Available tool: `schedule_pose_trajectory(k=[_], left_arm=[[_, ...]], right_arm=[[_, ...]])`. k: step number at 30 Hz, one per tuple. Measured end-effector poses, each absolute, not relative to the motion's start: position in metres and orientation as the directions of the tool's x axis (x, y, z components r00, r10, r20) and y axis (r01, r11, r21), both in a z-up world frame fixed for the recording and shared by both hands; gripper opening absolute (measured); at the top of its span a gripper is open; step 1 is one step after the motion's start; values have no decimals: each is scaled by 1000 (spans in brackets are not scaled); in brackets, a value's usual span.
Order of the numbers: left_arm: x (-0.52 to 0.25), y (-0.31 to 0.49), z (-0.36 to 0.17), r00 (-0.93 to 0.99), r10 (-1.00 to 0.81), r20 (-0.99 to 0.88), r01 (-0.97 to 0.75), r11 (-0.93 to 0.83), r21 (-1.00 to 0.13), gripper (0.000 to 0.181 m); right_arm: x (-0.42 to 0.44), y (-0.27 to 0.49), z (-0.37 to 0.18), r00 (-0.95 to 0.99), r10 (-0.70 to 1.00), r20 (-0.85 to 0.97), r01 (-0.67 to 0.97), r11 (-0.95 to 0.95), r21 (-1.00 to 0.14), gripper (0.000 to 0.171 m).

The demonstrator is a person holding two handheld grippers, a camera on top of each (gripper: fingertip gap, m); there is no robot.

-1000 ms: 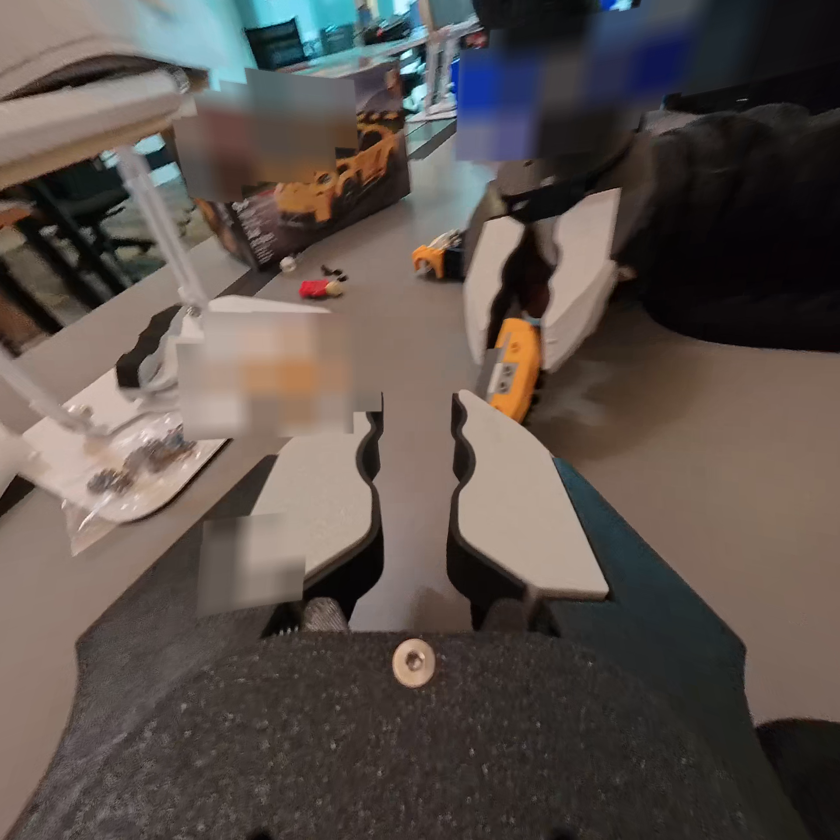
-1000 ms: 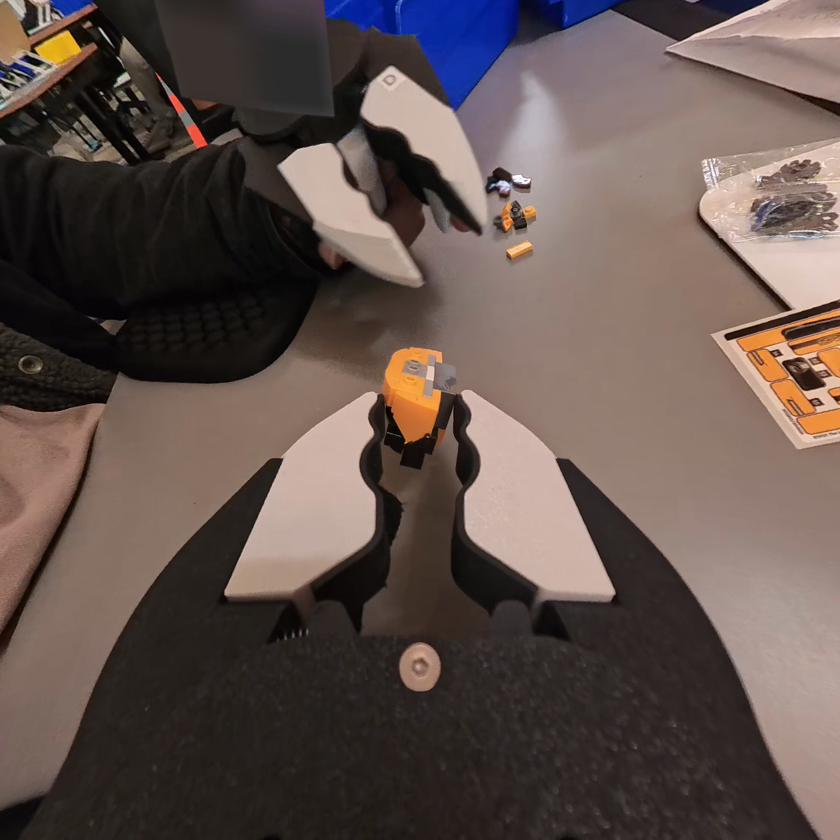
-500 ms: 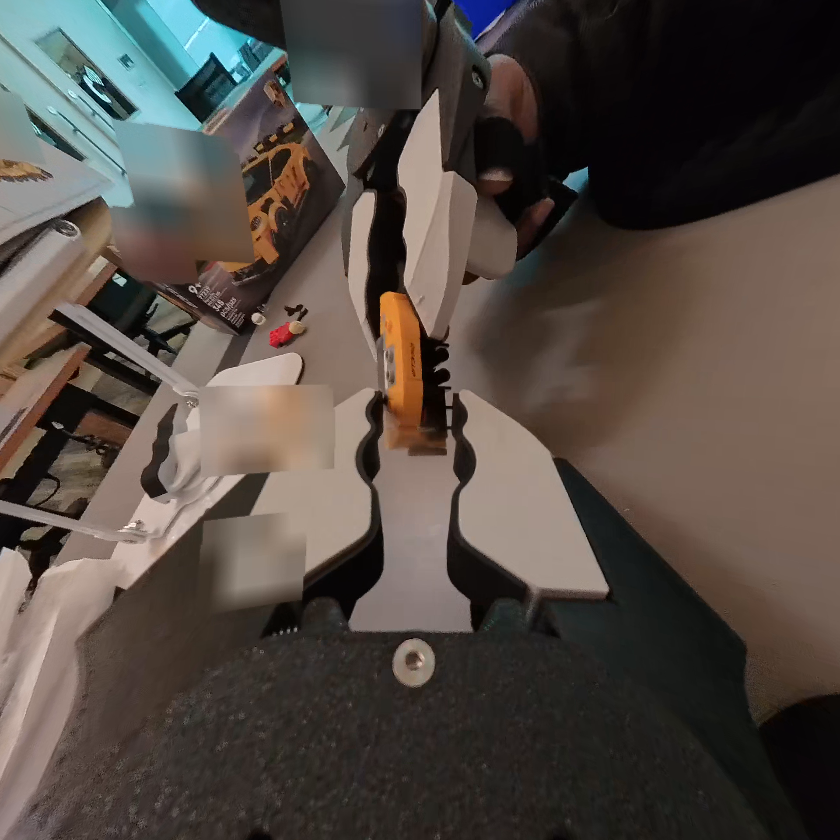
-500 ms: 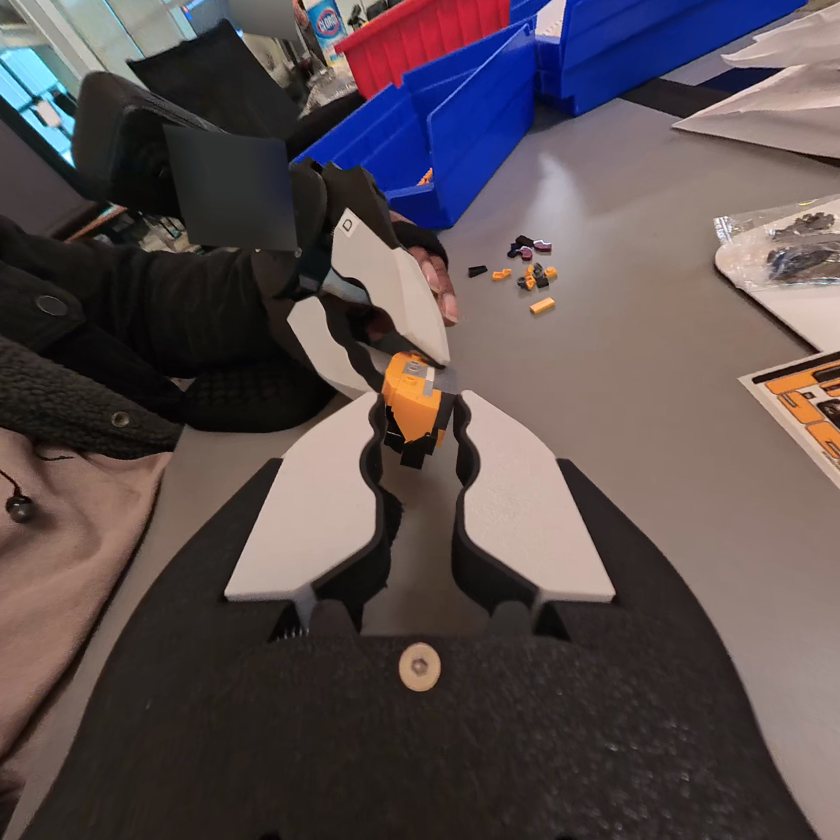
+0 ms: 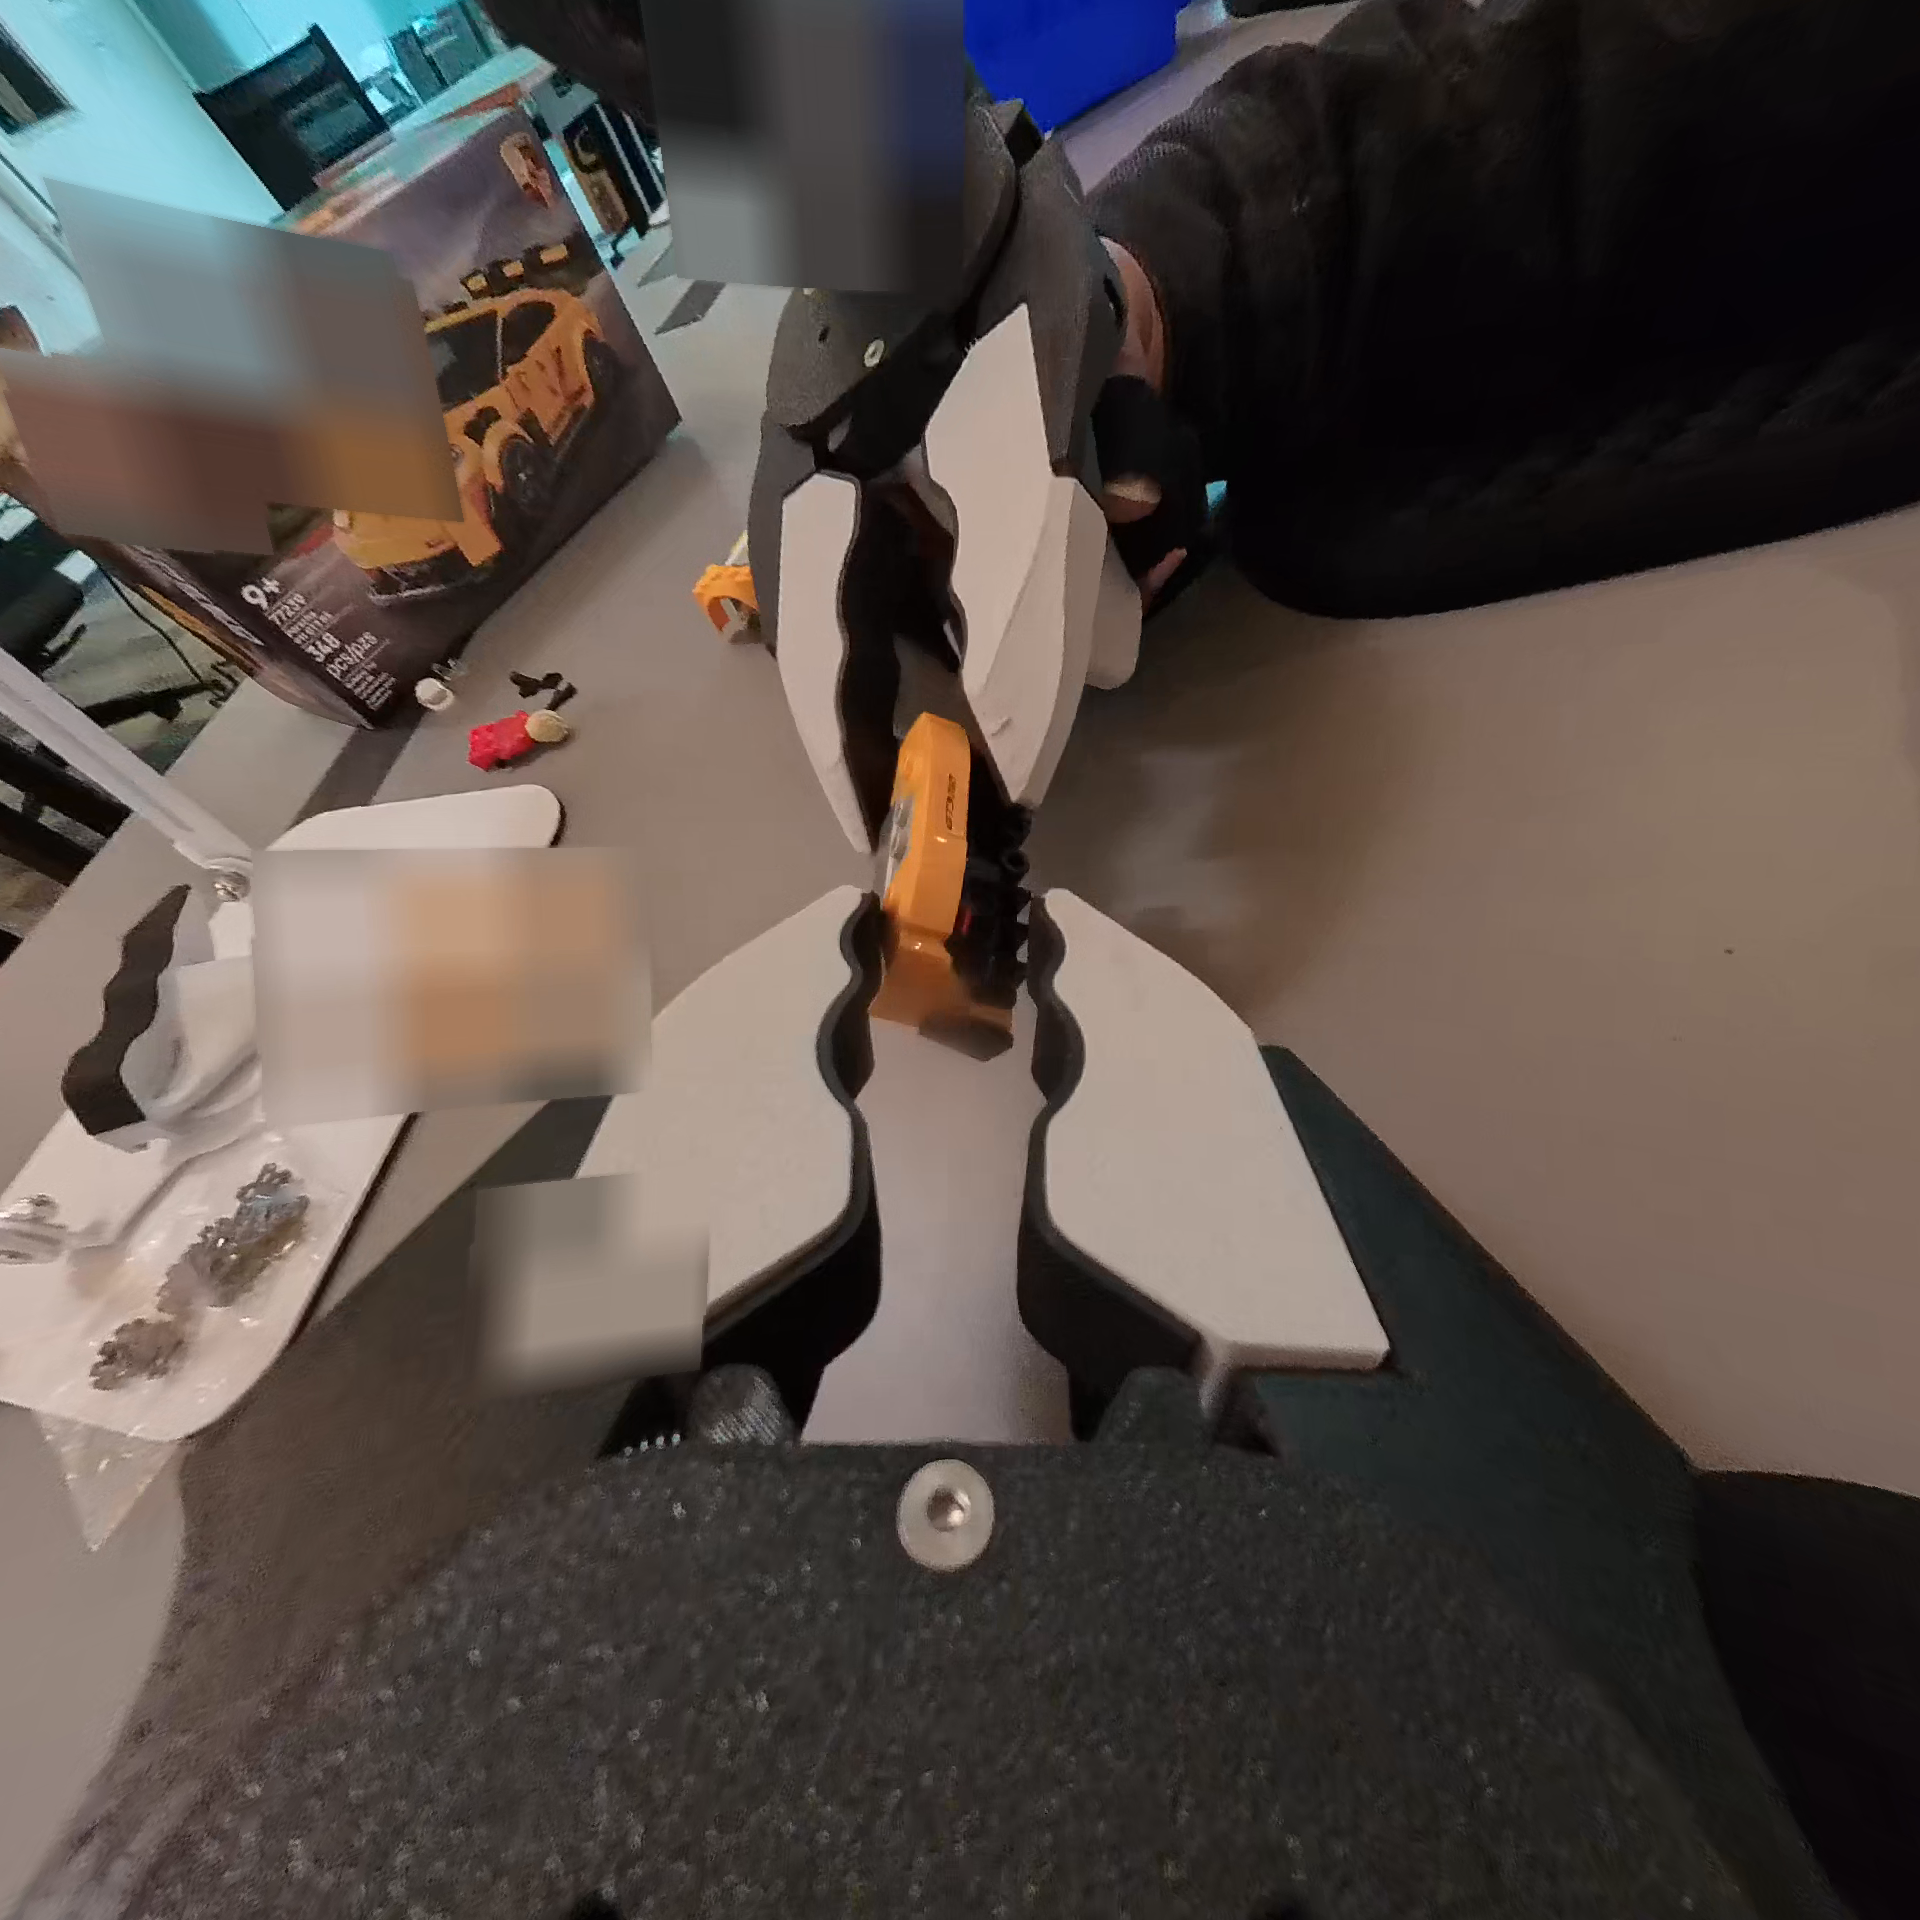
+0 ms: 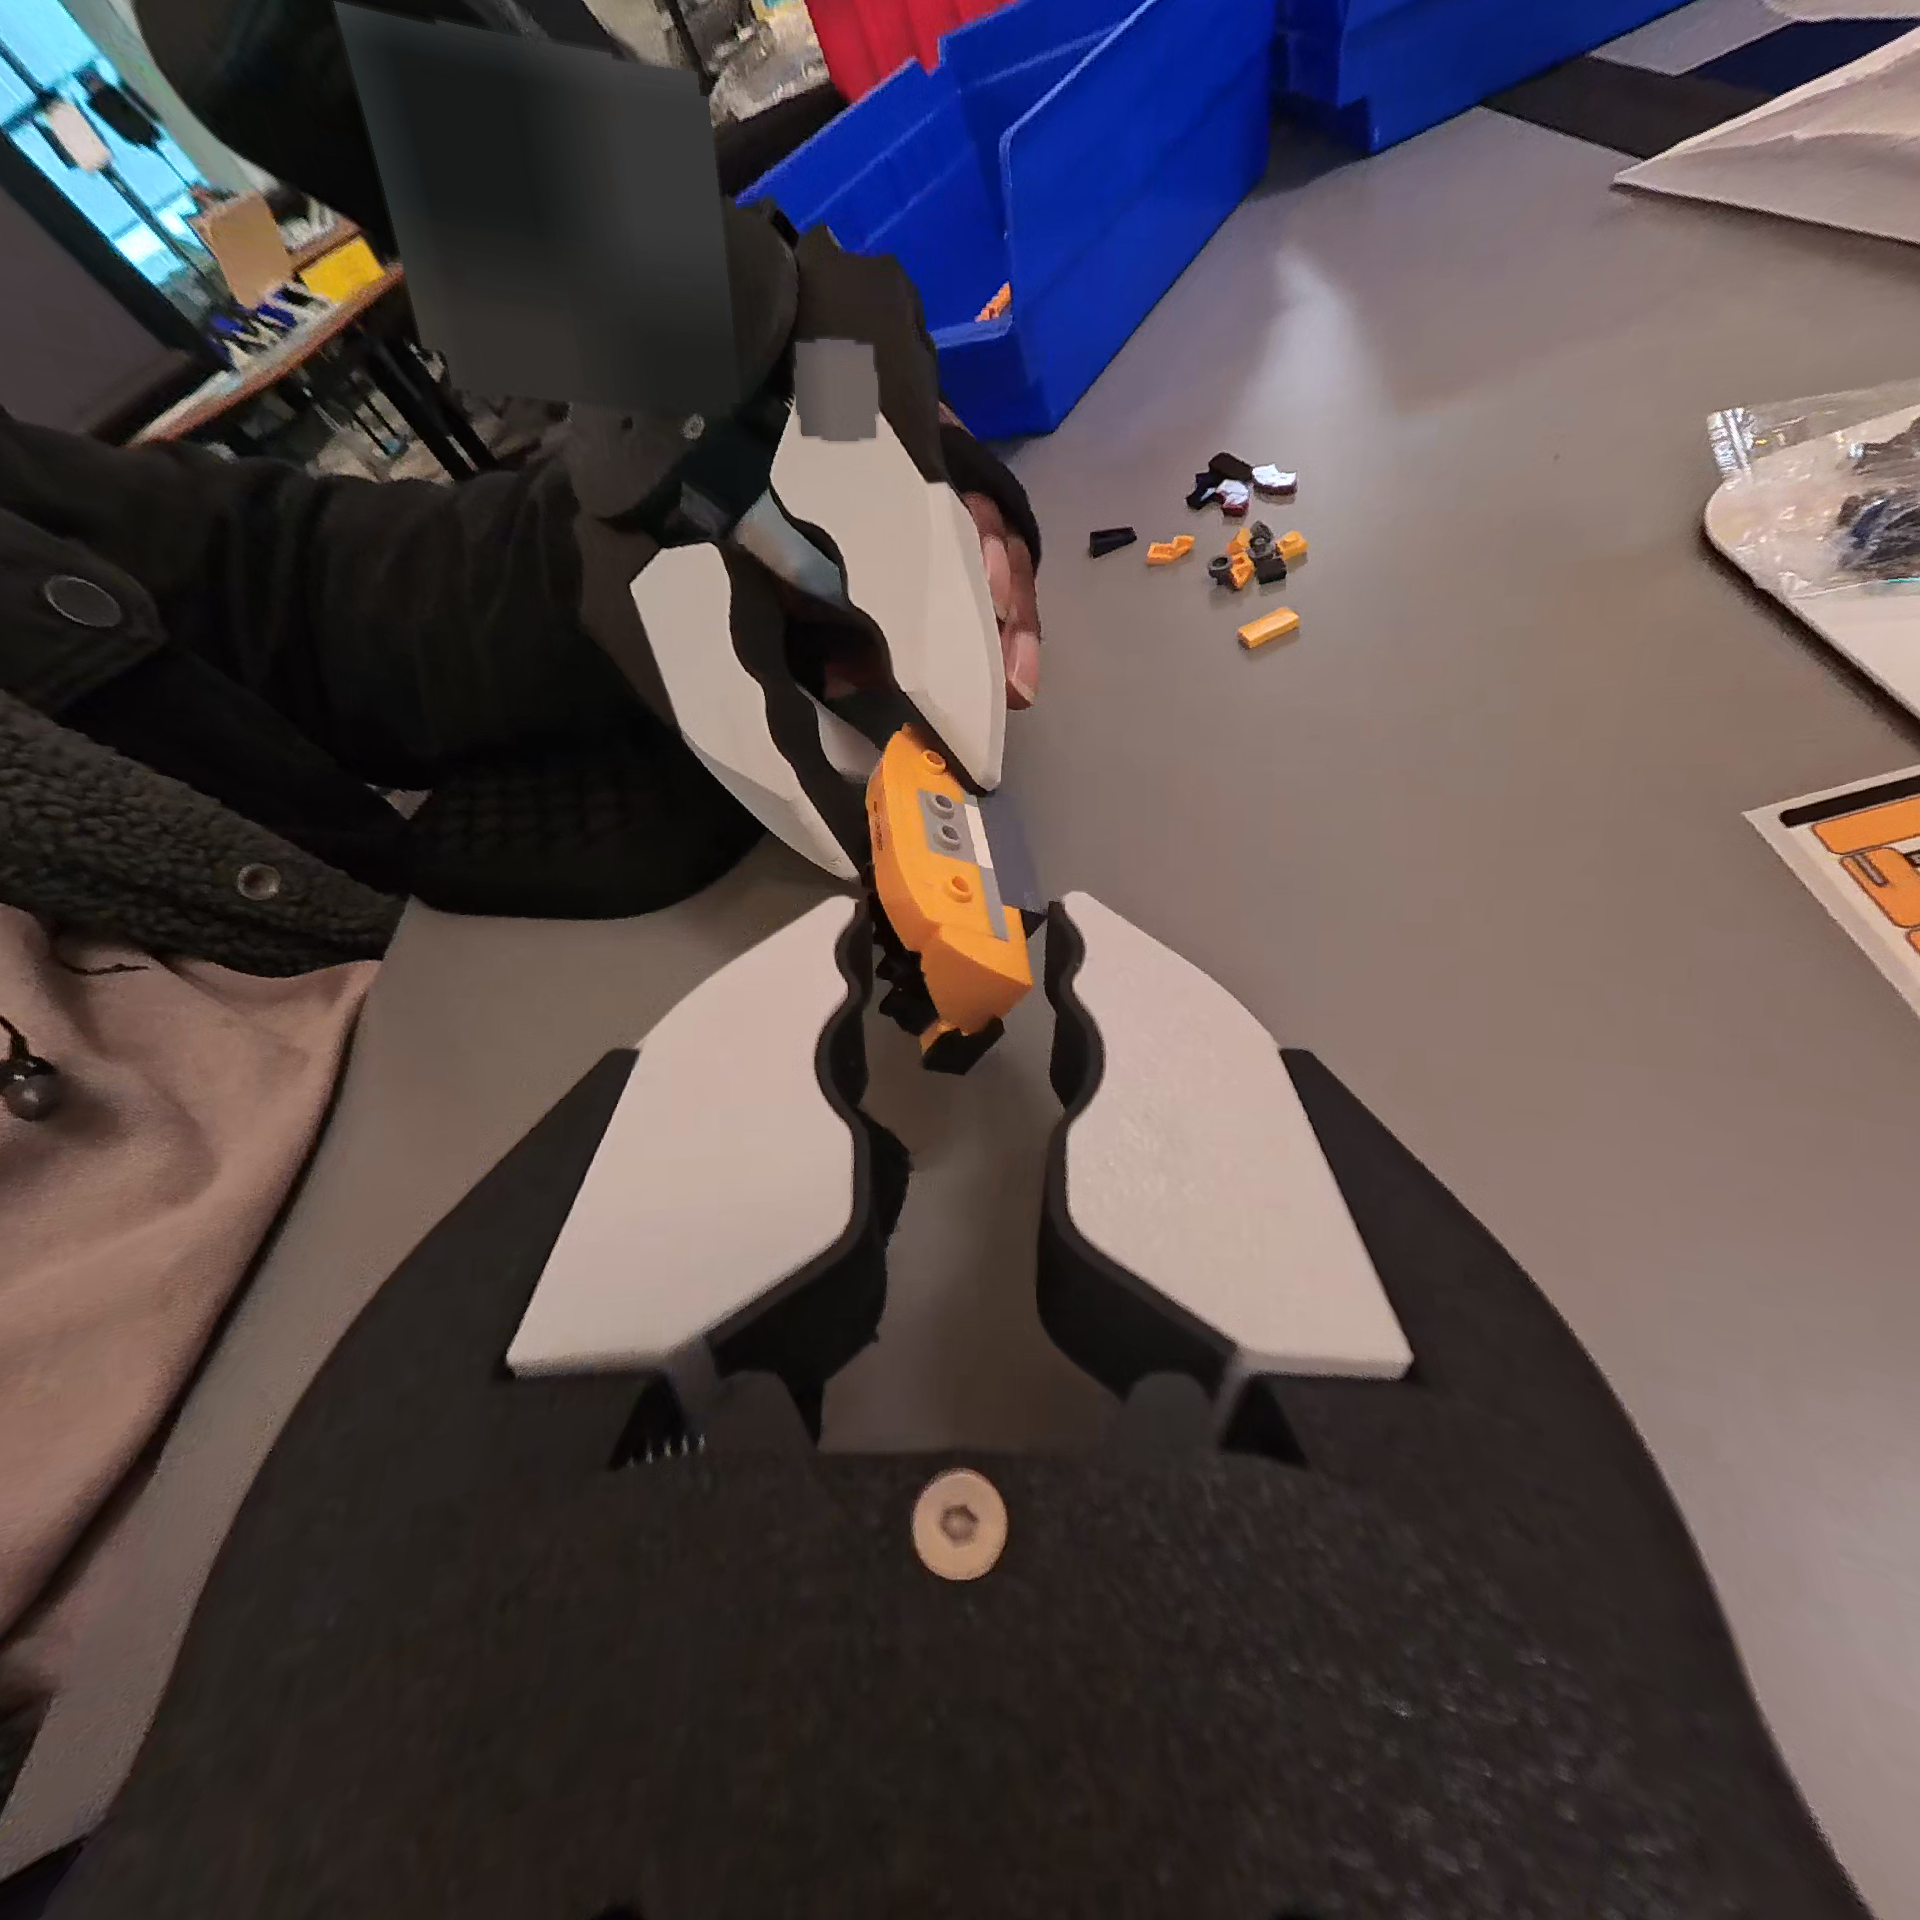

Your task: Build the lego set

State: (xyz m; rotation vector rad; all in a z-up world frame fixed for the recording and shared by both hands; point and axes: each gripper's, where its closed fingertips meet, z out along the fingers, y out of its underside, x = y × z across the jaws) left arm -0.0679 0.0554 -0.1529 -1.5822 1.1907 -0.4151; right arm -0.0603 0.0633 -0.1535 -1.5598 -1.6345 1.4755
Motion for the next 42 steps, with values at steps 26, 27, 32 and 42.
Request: schedule_pose_trajectory(k=[26,27,32,42], left_arm=[[-91,73,-198,485,-817,-313,-629,-77,-774,30],[-91,73,-197,488,-816,-310,-624,-78,-778,31],[-93,74,-190,506,-806,-307,-594,-68,-801,33],[-133,95,-105,780,-596,-189,-207,39,-978,13]], right_arm=[[-63,74,-209,-249,922,295,622,386,-681,22],[-63,74,-209,-247,925,288,623,379,-684,22],[-60,75,-204,-237,938,251,619,345,-706,31],[-60,140,-98,252,931,265,270,196,-943,39]])
